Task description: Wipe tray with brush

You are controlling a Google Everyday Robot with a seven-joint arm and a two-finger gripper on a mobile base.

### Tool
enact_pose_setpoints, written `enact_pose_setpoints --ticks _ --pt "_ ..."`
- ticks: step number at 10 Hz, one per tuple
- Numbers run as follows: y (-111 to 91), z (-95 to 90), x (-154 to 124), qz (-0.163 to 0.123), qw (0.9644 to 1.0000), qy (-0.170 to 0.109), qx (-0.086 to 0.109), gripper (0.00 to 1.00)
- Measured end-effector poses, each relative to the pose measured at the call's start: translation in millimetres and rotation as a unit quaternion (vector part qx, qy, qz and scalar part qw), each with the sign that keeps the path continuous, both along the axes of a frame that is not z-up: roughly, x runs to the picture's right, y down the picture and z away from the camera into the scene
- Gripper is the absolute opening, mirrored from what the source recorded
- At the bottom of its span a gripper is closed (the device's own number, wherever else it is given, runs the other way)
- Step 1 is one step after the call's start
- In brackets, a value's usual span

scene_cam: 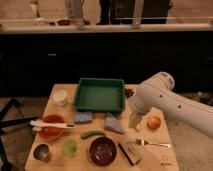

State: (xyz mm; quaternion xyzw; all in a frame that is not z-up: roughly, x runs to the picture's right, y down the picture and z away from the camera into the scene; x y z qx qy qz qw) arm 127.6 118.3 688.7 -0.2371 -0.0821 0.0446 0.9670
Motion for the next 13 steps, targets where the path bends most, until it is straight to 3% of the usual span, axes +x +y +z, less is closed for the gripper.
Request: enact_pose_setpoints --ticks 3,5,8,11,13 --pt "3 -1.6 -4 0.006 0.9998 -0.02 0.0 0.8" --pt "8 -3.3 -31 0.0 0.9987 -0.051 0.0 0.8" --pt "19 -4.6 -108 -0.008 0.9944 -0.106 -0.005 0.8" --pt "29 -4.2 -157 -0.009 0.9885 -0.151 -0.011 0.8" --pt "32 -2.4 -182 -0.011 0.9862 -0.165 -0.011 0.8"
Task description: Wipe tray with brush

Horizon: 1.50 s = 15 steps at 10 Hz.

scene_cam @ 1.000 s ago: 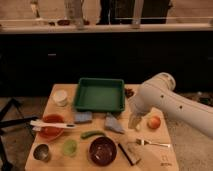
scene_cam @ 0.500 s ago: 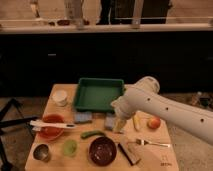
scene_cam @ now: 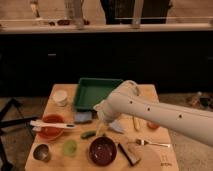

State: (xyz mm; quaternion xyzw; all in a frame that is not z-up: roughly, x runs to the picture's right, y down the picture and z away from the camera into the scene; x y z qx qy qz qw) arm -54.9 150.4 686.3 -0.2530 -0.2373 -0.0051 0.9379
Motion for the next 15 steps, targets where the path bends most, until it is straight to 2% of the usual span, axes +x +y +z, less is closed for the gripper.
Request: enact_pose_setpoints --ticks 2,10,13,15 --pt "3 -1.3 -40 -0.005 0.9997 -0.025 0.0 0.8" --pt "5 0.3 -43 -0.002 0.9994 -0.033 -0.001 0.8" --pt "16 9.5 -80 -0.008 0.9986 -0.052 -0.004 0.8" --pt "26 20.5 -130 0.0 0.9982 -0.059 -0.006 0.8"
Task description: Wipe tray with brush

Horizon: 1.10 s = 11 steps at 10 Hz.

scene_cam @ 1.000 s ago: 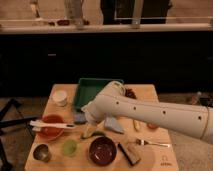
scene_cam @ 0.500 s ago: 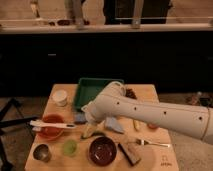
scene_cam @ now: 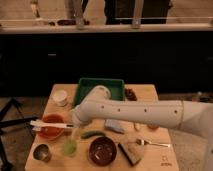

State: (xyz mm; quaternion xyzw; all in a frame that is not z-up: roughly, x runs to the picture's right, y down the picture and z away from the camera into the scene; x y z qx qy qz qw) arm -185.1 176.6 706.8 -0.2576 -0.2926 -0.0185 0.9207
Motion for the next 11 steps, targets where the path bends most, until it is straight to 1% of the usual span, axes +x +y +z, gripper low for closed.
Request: enact_pose_setpoints --ticks 1,2,3,4,6,7,9,11 --pt "4 4.4 -16 0.006 1.0 -0.001 -0.001 0.8" --pt "8 12.1 -29 0.02 0.9998 0.003 0.003 0.8" --pt "13 24.3 -42 0.047 0.9988 0.009 0.004 0.8" --pt "15 34.3 -52 0.065 0.9978 0.009 0.004 0.8" --pt "13 49.8 -63 0.092 0.9957 0.009 -0.005 0.8" --pt "14 52.8 -70 0.095 0.9954 0.006 -0.009 0.8" --pt "13 60.7 -73 0.105 0.9943 0.006 -0.015 0.8" --pt "12 63.7 -75 0.115 0.9931 0.002 -0.021 0.8"
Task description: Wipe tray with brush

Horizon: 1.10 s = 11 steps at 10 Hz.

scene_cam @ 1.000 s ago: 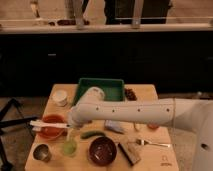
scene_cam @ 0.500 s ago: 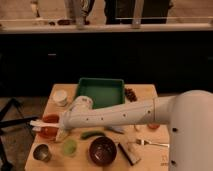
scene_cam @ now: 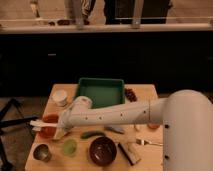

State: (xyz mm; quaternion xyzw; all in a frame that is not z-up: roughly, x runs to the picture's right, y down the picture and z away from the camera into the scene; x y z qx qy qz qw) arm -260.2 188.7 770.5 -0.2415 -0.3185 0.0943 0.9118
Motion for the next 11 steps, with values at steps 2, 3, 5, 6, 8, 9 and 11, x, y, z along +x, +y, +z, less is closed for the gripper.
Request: enact_pose_setpoints --ticks 2,3,5,6,8,9,11 --pt "-1 1.6 2 0.024 0.9995 -0.014 -0.014 0.8" --pt "1 0.8 -1 0.028 0.9992 -0.02 -0.018 0.8" --pt "5 3.4 -3 0.035 0.9986 -0.027 -0.029 0.8" --pt "6 4.5 -4 0.038 0.9984 -0.029 -0.032 0.8" --pt "6 6.3 -14 0.038 0.9981 -0.033 -0.037 0.8" --pt "5 6.7 -25 0.036 0.9979 -0.036 -0.039 0.8" --pt "1 7.6 -33 0.034 0.9979 -0.039 -0.039 0.8"
